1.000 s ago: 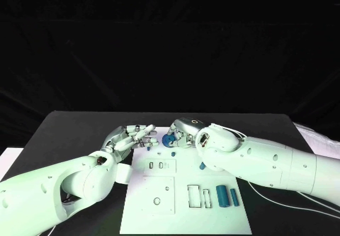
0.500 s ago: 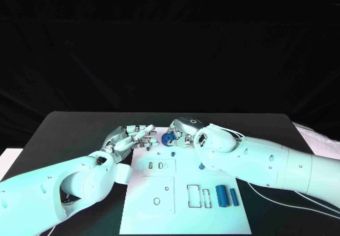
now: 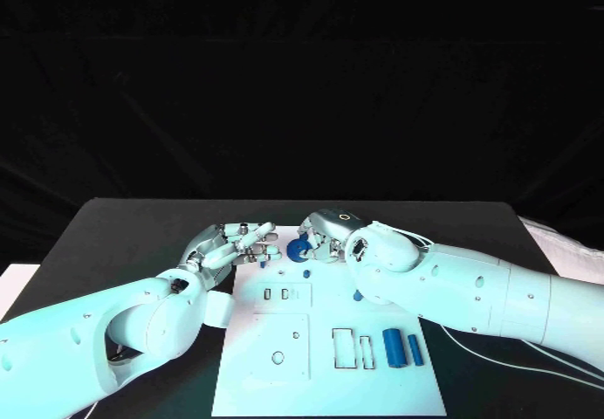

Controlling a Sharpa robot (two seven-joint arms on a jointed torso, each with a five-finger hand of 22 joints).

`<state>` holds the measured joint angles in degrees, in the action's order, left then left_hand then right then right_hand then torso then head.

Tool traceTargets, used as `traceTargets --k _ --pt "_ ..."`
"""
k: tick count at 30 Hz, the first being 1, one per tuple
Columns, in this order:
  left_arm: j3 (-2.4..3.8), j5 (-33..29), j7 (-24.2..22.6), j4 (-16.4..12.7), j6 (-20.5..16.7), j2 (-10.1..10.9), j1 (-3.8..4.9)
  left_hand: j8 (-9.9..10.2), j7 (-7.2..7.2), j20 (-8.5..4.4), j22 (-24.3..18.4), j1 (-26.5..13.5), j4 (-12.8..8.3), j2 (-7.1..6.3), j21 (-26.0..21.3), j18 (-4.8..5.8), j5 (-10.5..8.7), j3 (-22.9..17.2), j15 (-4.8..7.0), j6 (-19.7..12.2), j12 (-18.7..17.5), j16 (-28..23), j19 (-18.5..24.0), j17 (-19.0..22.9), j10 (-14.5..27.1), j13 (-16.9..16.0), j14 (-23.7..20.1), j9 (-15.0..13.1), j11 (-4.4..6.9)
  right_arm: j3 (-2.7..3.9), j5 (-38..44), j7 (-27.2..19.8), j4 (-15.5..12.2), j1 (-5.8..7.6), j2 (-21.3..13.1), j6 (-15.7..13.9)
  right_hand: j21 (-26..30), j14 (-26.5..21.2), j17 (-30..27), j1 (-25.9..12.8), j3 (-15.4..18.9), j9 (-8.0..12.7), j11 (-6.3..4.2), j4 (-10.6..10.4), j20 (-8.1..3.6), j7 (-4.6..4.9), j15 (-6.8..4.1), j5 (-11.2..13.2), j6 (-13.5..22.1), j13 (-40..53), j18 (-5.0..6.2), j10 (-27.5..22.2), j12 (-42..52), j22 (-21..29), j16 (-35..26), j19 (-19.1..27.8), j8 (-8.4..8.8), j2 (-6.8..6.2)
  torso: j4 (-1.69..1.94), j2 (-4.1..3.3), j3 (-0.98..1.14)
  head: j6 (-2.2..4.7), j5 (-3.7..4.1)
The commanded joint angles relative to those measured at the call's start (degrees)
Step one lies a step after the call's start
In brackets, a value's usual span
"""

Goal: Assemble the parts on the task board

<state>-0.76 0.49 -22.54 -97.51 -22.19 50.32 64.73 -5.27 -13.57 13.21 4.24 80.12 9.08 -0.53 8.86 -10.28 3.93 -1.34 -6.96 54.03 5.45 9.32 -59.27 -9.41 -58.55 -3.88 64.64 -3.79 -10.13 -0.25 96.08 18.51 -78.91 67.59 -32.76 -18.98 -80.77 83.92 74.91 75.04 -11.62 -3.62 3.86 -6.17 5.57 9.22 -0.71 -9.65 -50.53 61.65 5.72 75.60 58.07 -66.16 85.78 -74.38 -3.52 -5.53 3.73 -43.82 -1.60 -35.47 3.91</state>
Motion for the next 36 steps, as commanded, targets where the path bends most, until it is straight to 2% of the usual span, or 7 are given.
traceTargets --k 1,9,13,17,20,25,36 --pt "0.04 -0.1 -0.1 -0.1 1.2 -0.1 0.04 0.3 -0.14 0.00 0.0 0.2 -0.2 0.53 -0.2 -0.12 -0.08 0.0 -0.16 0.0 -0.3 -0.1 -0.6 -0.1 -0.1 0.0 0.0 0.0 -0.20 -0.01 0.5 0.4 -0.1 -0.02 0.0 0.2 0.3 4.1 5.6 0.0 0.5 -0.1 0.07 -0.3 0.37 -0.03 0.42 -0.2 -1.0 0.0 -0.65 -0.4 -0.2 0.0 -0.3 -0.1 -0.11 -0.58 0.04 0.00 -0.02 -0.07 0.00" --pt "0.04 -0.1 0.0 0.0 1.3 0.0 0.04 0.4 -0.13 0.00 -0.1 0.2 -0.3 0.54 -0.2 -0.12 -0.08 0.0 -0.16 -0.1 -0.3 -0.1 -0.6 -0.1 -0.1 0.0 0.0 0.0 -0.20 0.07 -2.8 -1.7 -2.8 -0.09 -3.0 -4.3 0.0 4.1 5.7 -0.7 1.3 -0.4 -0.22 -2.0 0.32 -0.38 0.22 -3.1 -2.6 1.9 -0.74 1.0 2.0 -0.5 -0.3 -0.5 -0.51 -0.15 0.09 0.03 0.03 0.05 0.11" --pt "0.04 -0.1 0.0 0.1 1.3 0.2 0.04 0.4 -0.13 0.00 -0.1 0.2 -0.3 0.54 -0.2 -0.12 -0.08 0.0 -0.16 -0.1 -0.3 -0.1 -0.6 -0.1 -0.1 0.0 0.0 0.0 -0.20 0.51 -9.6 -6.9 -6.1 0.04 -7.9 -6.6 -0.1 4.2 5.7 -0.2 1.2 -0.4 -0.32 -2.0 0.25 -0.48 0.13 -3.4 -3.1 2.7 -0.79 1.5 2.9 -0.7 -0.3 -0.7 -0.57 -0.09 -0.26 0.16 0.02 -0.03 -0.08" --pt "0.03 -0.1 0.0 0.0 1.3 0.5 0.04 0.4 -0.13 0.00 -0.1 0.2 -0.3 0.54 -0.2 -0.12 -0.08 0.0 -0.16 -0.1 -0.3 -0.1 -0.6 -0.1 -0.1 0.0 0.0 0.0 -0.20 0.75 -17.2 -13.8 -8.6 0.64 -13.0 -6.0 0.0 4.1 5.6 1.1 0.9 -0.4 -0.39 -1.4 0.15 -0.51 0.05 -3.5 -3.4 3.0 -0.76 1.4 3.1 -0.6 -0.4 -0.6 -0.49 0.11 -0.63 0.31 0.03 0.08 -0.04" --pt "0.03 -0.1 0.0 0.0 1.5 0.5 0.04 0.4 -0.13 0.00 -0.1 0.2 -0.3 0.54 -0.2 -0.12 -0.08 0.0 -0.16 -0.1 -0.3 -0.1 -0.6 -0.1 -0.1 0.0 0.0 0.0 -0.20 0.83 -22.2 -18.7 -9.6 1.06 -16.6 -4.8 0.0 4.1 5.7 2.3 0.7 -0.3 -0.39 -0.6 0.11 -0.49 0.04 -3.5 -3.5 2.9 -0.74 1.2 2.9 -0.5 -0.4 -0.4 -0.38 0.05 -1.20 0.58 0.19 0.02 -0.13" --pt "0.02 -0.1 -0.1 0.2 1.9 0.4 0.01 0.4 -0.12 -0.01 -0.1 0.3 -0.4 0.55 -0.2 -0.14 -0.08 0.1 -0.13 -0.1 -0.4 -0.1 -0.7 -0.1 -0.1 0.0 0.1 0.0 -0.18 0.84 -25.9 -24.2 -8.4 1.22 -21.0 -2.7 0.1 4.2 5.8 3.4 0.6 -0.3 -0.41 0.3 0.09 -0.49 0.02 -3.6 -3.7 2.8 -0.73 0.9 2.7 -0.4 -0.3 -0.4 -0.32 -0.39 -1.77 0.92 0.49 0.09 0.03" --pt "-0.01 -0.1 -0.1 0.9 2.3 0.0 -0.13 0.4 -0.10 -0.03 -0.1 0.3 -0.4 0.58 -0.2 -0.16 -0.08 0.1 -0.09 0.0 -0.4 0.0 -0.8 -0.2 -0.2 0.0 0.2 0.0 -0.16 0.66 -27.1 -28.5 -2.3 -0.27 -24.0 -0.7 0.1 4.1 5.9 4.2 0.8 -0.3 -0.41 1.1 0.08 -0.49 0.02 -3.7 -3.7 2.5 -0.71 0.7 2.3 -0.3 -0.3 -0.3 -0.25 -0.96 -2.25 1.10 1.23 0.23 0.65"
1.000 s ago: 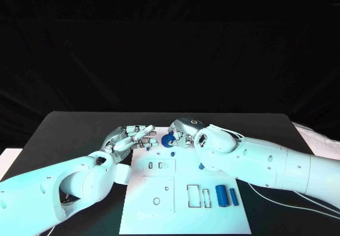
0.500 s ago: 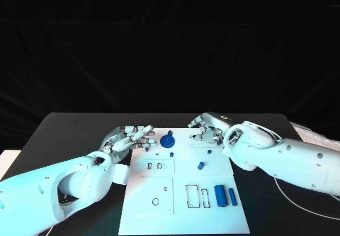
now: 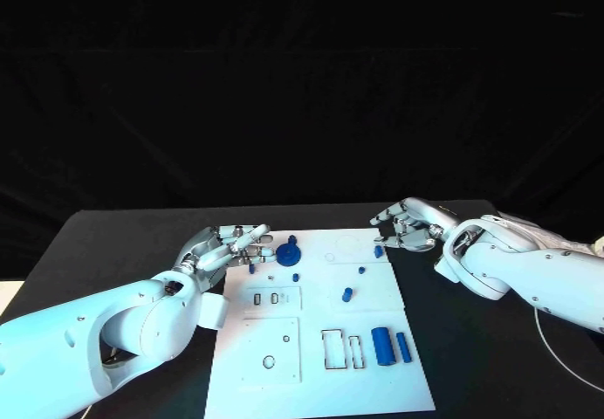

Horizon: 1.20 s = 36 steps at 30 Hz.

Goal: Assemble the parts on the task board

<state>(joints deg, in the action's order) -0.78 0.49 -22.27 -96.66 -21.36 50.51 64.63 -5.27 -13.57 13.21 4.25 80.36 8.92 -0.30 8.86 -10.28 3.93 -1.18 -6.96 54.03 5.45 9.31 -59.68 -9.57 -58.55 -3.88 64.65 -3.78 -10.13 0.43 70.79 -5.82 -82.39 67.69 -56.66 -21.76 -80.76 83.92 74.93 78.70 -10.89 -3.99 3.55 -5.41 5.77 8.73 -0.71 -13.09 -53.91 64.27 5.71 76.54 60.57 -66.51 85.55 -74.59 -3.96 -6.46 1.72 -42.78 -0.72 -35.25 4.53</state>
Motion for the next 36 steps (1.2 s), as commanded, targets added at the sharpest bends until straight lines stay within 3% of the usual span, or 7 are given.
traceTargets --k 1,4,5,12,21,36 --pt "0.02 -0.1 -0.4 0.1 1.5 -0.2 -0.04 0.4 -0.10 -0.03 -0.1 0.0 -0.3 0.35 -0.2 -0.17 -0.09 -0.1 -0.09 0.0 -0.4 0.0 -0.4 -0.1 -0.2 0.0 0.2 0.0 -0.16 -0.04 -1.8 -4.3 1.7 -0.55 0.0 2.3 0.1 4.1 5.9 0.5 0.1 0.1 -0.10 0.4 -0.12 0.00 0.03 -0.2 -0.4 -0.1 -0.71 -0.3 -0.2 0.0 -0.1 -0.1 0.21 -0.05 -0.33 0.07 0.46 -0.09 -0.03" --pt "0.01 -0.1 -0.4 0.2 1.5 -0.3 -0.08 0.4 -0.10 -0.03 -0.1 0.0 -0.3 0.35 -0.2 -0.17 -0.09 -0.1 -0.09 0.0 -0.4 0.0 -0.4 -0.1 -0.2 0.0 0.2 0.0 -0.16 -0.05 -1.8 -4.7 3.5 -1.11 0.4 2.6 0.1 4.2 5.9 0.7 0.1 0.1 -0.09 0.5 -0.12 0.02 0.03 -0.1 -0.2 -0.3 -0.70 -0.4 -0.5 0.1 -0.1 0.0 0.27 -0.18 -0.31 0.07 0.55 -0.17 -0.04" --pt "0.01 -0.1 -0.4 0.3 1.6 -0.4 -0.09 0.4 -0.10 -0.03 -0.1 0.0 -0.3 0.35 -0.2 -0.17 -0.09 -0.1 -0.09 0.0 -0.4 0.0 -0.4 -0.1 -0.2 0.0 0.2 0.0 -0.16 -0.06 -1.8 -4.9 4.0 -1.28 0.5 2.6 0.1 4.2 5.9 0.7 0.1 0.1 -0.09 0.5 -0.12 0.02 0.03 -0.1 -0.2 -0.3 -0.70 -0.4 -0.5 0.1 -0.1 0.0 0.27 -0.18 -0.24 0.06 0.45 -0.19 0.00" --pt "0.00 -0.1 -0.3 0.5 1.6 -0.5 -0.17 0.4 -0.10 -0.03 -0.1 0.0 -0.3 0.35 -0.2 -0.17 -0.09 -0.1 -0.09 0.0 -0.4 0.0 -0.4 -0.1 -0.2 0.0 0.2 0.0 -0.16 -0.06 -1.9 -5.3 6.9 -2.32 2.1 3.4 0.2 4.2 6.0 0.8 0.2 0.2 -0.07 0.6 -0.11 0.04 0.05 0.1 -0.1 -0.3 -0.69 -0.5 -0.5 0.2 -0.1 0.0 0.31 -0.25 -0.17 0.02 0.33 -0.44 -0.02" --pt "-0.01 -0.1 -0.3 0.6 1.6 -0.5 -0.20 0.4 -0.10 -0.03 -0.1 0.0 -0.3 0.35 -0.2 -0.17 -0.09 -0.1 -0.09 0.0 -0.4 0.0 -0.4 -0.1 -0.2 0.0 0.2 0.0 -0.16 -0.06 -1.9 -5.1 9.1 -2.90 3.9 4.9 0.2 4.1 5.9 0.9 0.2 0.2 -0.07 0.7 -0.11 0.04 0.05 0.2 -0.1 -0.4 -0.67 -0.5 -0.6 0.3 -0.1 0.1 0.31 -0.12 -0.14 0.03 0.27 -0.81 -0.03" --pt "-0.01 -0.1 -0.2 0.6 1.6 -0.4 -0.20 0.4 -0.07 -0.05 -0.1 0.1 -0.4 0.42 -0.3 -0.18 -0.08 0.0 -0.05 0.0 -0.4 0.0 -0.5 -0.1 -0.2 0.0 0.3 0.0 -0.13 -0.05 -1.8 -5.4 11.8 -3.74 6.2 6.2 0.2 4.2 6.1 1.7 -0.6 -0.1 -0.30 1.5 -0.20 -0.19 -0.11 1.1 -2.5 0.0 -0.69 -0.3 -0.3 0.1 -0.1 0.1 -0.48 1.58 -0.09 0.08 0.36 -1.17 -0.14"
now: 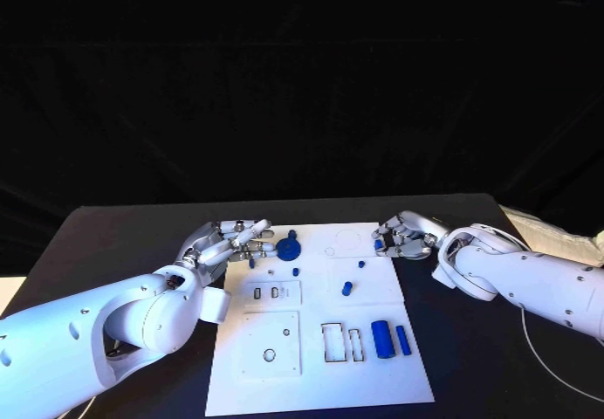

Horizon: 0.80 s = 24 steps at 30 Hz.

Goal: Assemble the parts on the task board

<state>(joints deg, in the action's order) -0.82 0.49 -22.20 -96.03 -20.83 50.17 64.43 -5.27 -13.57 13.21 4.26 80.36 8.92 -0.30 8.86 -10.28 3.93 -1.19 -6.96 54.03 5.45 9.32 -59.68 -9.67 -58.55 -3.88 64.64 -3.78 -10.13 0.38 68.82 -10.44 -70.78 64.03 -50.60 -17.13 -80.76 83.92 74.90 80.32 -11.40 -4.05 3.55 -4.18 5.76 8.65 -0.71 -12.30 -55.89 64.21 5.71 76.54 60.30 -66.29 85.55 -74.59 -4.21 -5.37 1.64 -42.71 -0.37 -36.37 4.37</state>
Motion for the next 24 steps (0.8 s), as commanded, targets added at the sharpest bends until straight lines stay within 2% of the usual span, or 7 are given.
traceTargets --k 1,14,18,24 --pt "0.03 -0.1 -0.3 -0.1 1.1 -0.1 0.00 0.4 -0.07 -0.05 -0.1 0.1 -0.4 0.42 -0.3 -0.18 -0.08 0.0 -0.05 0.0 -0.4 0.0 -0.5 0.0 -0.2 0.0 0.3 0.0 -0.13 0.00 0.1 -0.8 0.3 -0.09 0.2 1.6 0.2 4.2 6.2 0.1 -0.2 -0.1 -0.35 0.3 -0.22 -0.16 -0.14 0.3 -0.9 0.1 -0.69 -0.2 0.0 -0.1 -0.1 0.0 -0.32 0.61 -0.02 0.01 0.02 -0.05 -0.02" --pt "0.03 -0.1 -0.2 -0.1 1.1 -0.1 0.00 0.4 -0.07 -0.05 -0.1 0.1 -0.4 0.42 -0.3 -0.18 -0.08 0.0 -0.05 0.0 -0.4 0.0 -0.5 0.0 -0.2 0.0 0.3 0.0 -0.13 0.01 0.2 -1.0 0.6 -0.13 0.4 2.1 0.0 4.3 6.5 0.4 -2.0 -0.6 -1.51 1.1 -0.94 -1.63 -1.06 3.0 -6.3 0.6 -0.74 0.1 0.4 -0.5 0.0 -0.2 -2.04 2.69 0.02 0.03 0.12 -0.17 0.18" --pt "0.03 -0.1 -0.2 0.0 1.0 -0.1 0.00 0.4 -0.07 -0.05 -0.1 0.1 -0.4 0.42 -0.3 -0.18 -0.08 0.0 -0.05 0.0 -0.4 0.0 -0.5 0.0 -0.2 0.0 0.3 0.0 -0.13 0.01 0.1 -1.1 0.8 -0.13 0.4 2.1 -0.1 4.3 6.7 0.5 -2.5 -0.7 -1.82 1.4 -1.18 -2.02 -1.32 3.5 -7.3 0.8 -0.80 0.2 0.5 -0.8 0.1 -0.4 -2.38 3.16 0.01 0.03 0.09 -0.12 0.35" --pt "0.03 -0.1 -0.2 0.0 1.0 -0.1 -0.01 0.4 -0.06 -0.06 -0.1 0.1 -0.5 0.50 -0.3 -0.18 -0.07 0.0 -0.04 0.0 -0.4 -0.1 -0.6 -0.1 -0.2 0.0 0.4 0.0 -0.12 0.02 -1.0 -1.2 0.5 -0.13 0.4 0.8 -0.3 4.4 7.0 0.5 -3.2 -0.9 -2.25 1.7 -1.52 -2.55 -1.68 3.7 -8.6 1.1 -0.88 0.6 0.8 -1.1 0.3 -0.6 -2.86 3.94 -0.01 0.03 0.12 -0.16 0.35"
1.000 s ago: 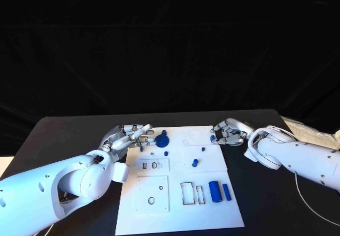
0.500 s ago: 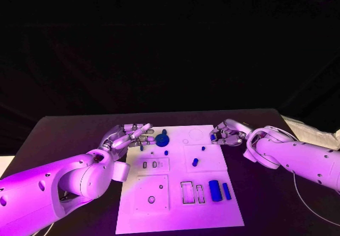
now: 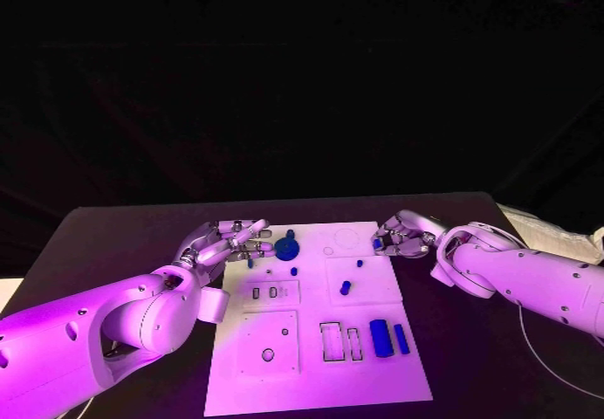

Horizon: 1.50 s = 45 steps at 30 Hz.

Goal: Assemble the parts on the task board

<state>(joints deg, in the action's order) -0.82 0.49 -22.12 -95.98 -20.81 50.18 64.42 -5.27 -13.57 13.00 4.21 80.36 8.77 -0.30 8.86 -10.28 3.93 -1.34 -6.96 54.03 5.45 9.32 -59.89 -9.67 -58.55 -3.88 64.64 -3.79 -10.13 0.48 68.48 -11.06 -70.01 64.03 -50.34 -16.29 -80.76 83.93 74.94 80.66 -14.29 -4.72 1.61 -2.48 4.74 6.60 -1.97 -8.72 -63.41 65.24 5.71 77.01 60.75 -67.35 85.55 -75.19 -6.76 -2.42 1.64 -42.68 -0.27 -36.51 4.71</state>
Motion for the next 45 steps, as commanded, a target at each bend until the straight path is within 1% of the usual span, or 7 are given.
traceTargets --k 1,6,15,24,33,40,45 --pt "0.03 -0.1 -0.3 -0.1 1.0 -0.1 0.00 0.4 -0.07 0.15 -0.1 0.1 -0.4 0.50 -0.3 -0.18 -0.07 0.1 -0.04 0.0 -0.4 -0.1 -0.4 -0.1 -0.2 0.0 0.4 0.0 -0.12 -0.08 -1.5 -0.3 -0.6 -0.13 0.1 -0.9 -0.3 4.4 7.0 0.1 -0.4 -0.3 -0.34 0.1 -0.53 -0.55 -0.47 0.1 -1.2 0.1 -0.88 0.2 0.5 -0.1 0.3 0.0 -0.35 1.07 -0.02 0.00 0.02 -0.02 0.02" --pt "0.03 -0.1 -0.3 0.1 1.0 -0.1 0.00 0.4 -0.07 0.15 -0.1 0.1 -0.4 0.50 -0.3 -0.18 -0.07 0.1 -0.04 0.0 -0.4 -0.1 -0.4 -0.1 -0.2 0.0 0.4 0.0 -0.12 0.08 -3.8 2.0 -3.6 0.22 -0.6 -3.7 -0.3 4.4 7.2 -0.2 -0.7 -0.4 -0.57 0.1 -0.75 -0.83 -0.68 0.1 -1.7 0.6 -0.87 0.6 1.0 0.0 0.4 0.0 -0.54 1.58 0.04 0.08 0.00 -0.13 0.10" --pt "0.02 -0.2 -0.4 0.8 1.0 -0.3 0.00 0.4 -0.07 0.15 -0.1 0.1 -0.4 0.50 -0.3 -0.18 -0.07 0.1 -0.04 0.0 -0.4 -0.1 -0.4 -0.1 -0.2 0.0 0.4 0.0 -0.12 0.20 -2.4 10.2 -13.8 2.06 -1.6 -8.4 -0.2 4.4 6.8 -0.9 -1.1 -0.4 -0.74 0.0 -0.96 -1.03 -0.86 -0.2 -1.9 0.6 -0.81 0.8 0.9 0.3 0.1 0.1 -0.55 2.27 0.26 0.36 -0.23 -0.55 0.02" --pt "0.02 -1.7 -0.5 1.6 0.9 -0.4 0.00 0.4 -0.07 0.15 -0.1 0.1 -0.4 0.50 -0.3 -0.18 -0.07 0.1 -0.04 0.0 -0.4 -0.1 -0.4 -0.1 -0.2 0.0 0.4 0.0 -0.12 -0.09 4.9 17.1 -20.0 2.02 2.3 -7.7 -0.1 4.3 6.4 -1.6 -1.1 -0.4 -0.78 -0.2 -1.05 -1.07 -0.92 -0.2 -2.0 0.6 -0.79 0.8 0.8 0.4 -0.1 0.2 -0.52 2.53 0.67 0.74 -0.69 -1.42 -0.84" --pt "0.03 -1.9 -0.8 1.9 0.9 -0.6 0.00 0.4 -0.05 0.13 -0.1 0.2 -0.5 0.61 -0.3 -0.18 -0.06 0.1 -0.03 0.0 -0.4 -0.1 -0.5 -0.1 -0.2 0.0 0.4 0.0 -0.11 -0.53 11.0 20.7 -20.3 -0.51 8.8 -6.5 -0.1 4.2 6.1 -1.6 -1.1 -0.4 -0.80 -0.2 -1.07 -1.10 -0.93 -0.2 -2.0 0.6 -0.77 0.9 0.8 0.5 -0.3 0.3 -0.51 2.43 1.11 0.95 -1.24 -2.54 -1.53" --pt "0.03 -1.9 -0.8 1.8 0.8 -0.5 0.01 0.4 -0.05 0.13 -0.1 0.2 -0.5 0.61 -0.3 -0.18 -0.06 0.1 -0.03 0.0 -0.4 -0.1 -0.5 -0.1 -0.2 0.0 0.4 0.0 -0.11 -0.82 14.4 22.7 -18.9 -2.27 12.1 -4.5 0.0 4.2 5.9 -1.8 -1.1 -0.4 -0.82 -0.1 -1.10 -1.12 -0.97 -0.3 -2.0 0.6 -0.76 0.9 0.8 0.6 -0.4 0.3 -0.48 2.23 0.91 0.82 -1.14 -3.01 -2.33" --pt "0.03 -1.9 -0.8 1.7 0.8 -0.5 0.02 0.4 -0.05 0.13 -0.1 0.2 -0.5 0.61 -0.3 -0.18 -0.06 0.1 -0.03 0.0 -0.4 -0.1 -0.5 -0.1 -0.2 0.0 0.4 0.0 -0.11 -0.96 15.8 23.5 -18.0 -2.94 13.8 -3.2 -0.1 4.2 5.9 -2.0 -1.0 -0.4 -0.82 -0.1 -1.12 -1.11 -0.98 -0.3 -2.0 0.6 -0.76 0.8 0.7 0.6 -0.4 0.3 -0.47 2.16 0.96 0.84 -1.12 -3.37 -2.37"
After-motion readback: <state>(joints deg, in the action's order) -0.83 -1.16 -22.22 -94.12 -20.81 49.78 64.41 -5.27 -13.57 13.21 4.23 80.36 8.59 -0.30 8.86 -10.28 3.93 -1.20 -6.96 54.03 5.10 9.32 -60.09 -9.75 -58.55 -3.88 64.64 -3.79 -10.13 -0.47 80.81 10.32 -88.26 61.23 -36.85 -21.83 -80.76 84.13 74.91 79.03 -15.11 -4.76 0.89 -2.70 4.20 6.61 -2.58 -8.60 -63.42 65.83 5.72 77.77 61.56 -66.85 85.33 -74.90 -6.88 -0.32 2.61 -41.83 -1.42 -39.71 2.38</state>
